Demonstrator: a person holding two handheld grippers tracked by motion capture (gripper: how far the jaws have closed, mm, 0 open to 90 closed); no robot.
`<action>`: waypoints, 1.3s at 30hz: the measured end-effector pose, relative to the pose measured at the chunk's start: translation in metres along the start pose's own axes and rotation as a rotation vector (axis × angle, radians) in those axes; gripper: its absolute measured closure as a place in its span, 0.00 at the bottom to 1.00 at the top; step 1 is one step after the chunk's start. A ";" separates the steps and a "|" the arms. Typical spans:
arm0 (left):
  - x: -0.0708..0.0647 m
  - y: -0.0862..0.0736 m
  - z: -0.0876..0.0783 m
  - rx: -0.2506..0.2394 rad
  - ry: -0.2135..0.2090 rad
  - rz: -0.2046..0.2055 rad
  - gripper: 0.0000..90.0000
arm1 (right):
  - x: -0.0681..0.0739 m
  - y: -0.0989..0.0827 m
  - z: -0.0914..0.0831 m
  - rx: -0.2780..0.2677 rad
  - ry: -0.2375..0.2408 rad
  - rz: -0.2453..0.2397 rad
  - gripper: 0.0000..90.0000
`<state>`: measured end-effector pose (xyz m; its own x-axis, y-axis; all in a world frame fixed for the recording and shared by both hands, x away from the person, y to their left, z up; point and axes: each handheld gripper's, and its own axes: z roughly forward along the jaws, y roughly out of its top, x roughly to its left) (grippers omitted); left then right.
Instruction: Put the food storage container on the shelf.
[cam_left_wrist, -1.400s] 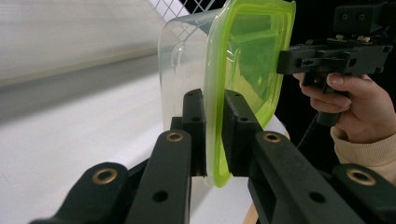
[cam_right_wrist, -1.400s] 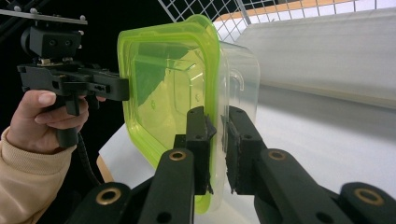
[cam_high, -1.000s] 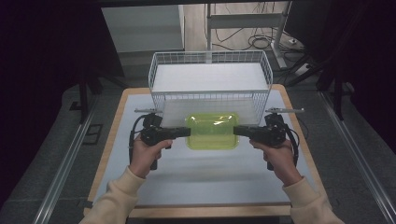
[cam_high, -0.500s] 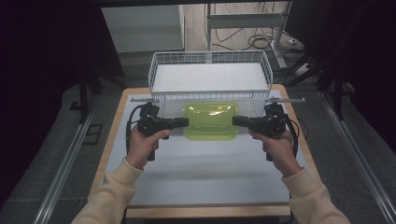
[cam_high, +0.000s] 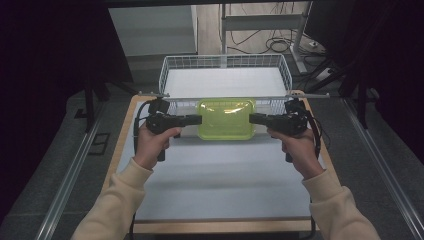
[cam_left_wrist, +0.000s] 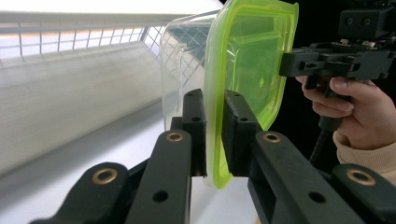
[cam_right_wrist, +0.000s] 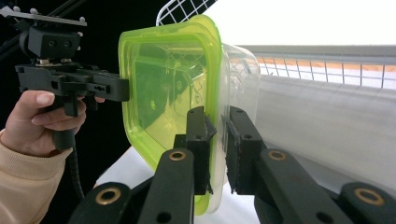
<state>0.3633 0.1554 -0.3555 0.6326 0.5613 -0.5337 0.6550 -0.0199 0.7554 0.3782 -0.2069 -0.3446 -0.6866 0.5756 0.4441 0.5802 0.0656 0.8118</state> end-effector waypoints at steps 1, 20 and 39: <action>0.000 0.000 0.000 0.000 0.000 0.000 0.90 | 0.000 0.002 0.001 0.000 0.001 -0.001 0.90; 0.012 0.036 -0.001 -0.020 0.013 0.017 0.90 | -0.008 0.036 0.013 -0.016 -0.002 -0.006 0.90; 0.027 0.072 0.003 -0.025 0.018 -0.005 0.90 | -0.019 0.075 0.025 -0.017 -0.018 0.016 0.90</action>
<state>0.4291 0.1664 -0.3168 0.6215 0.5759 -0.5311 0.6475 0.0041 0.7621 0.4456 -0.1926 -0.3020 -0.6693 0.5913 0.4500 0.5832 0.0428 0.8112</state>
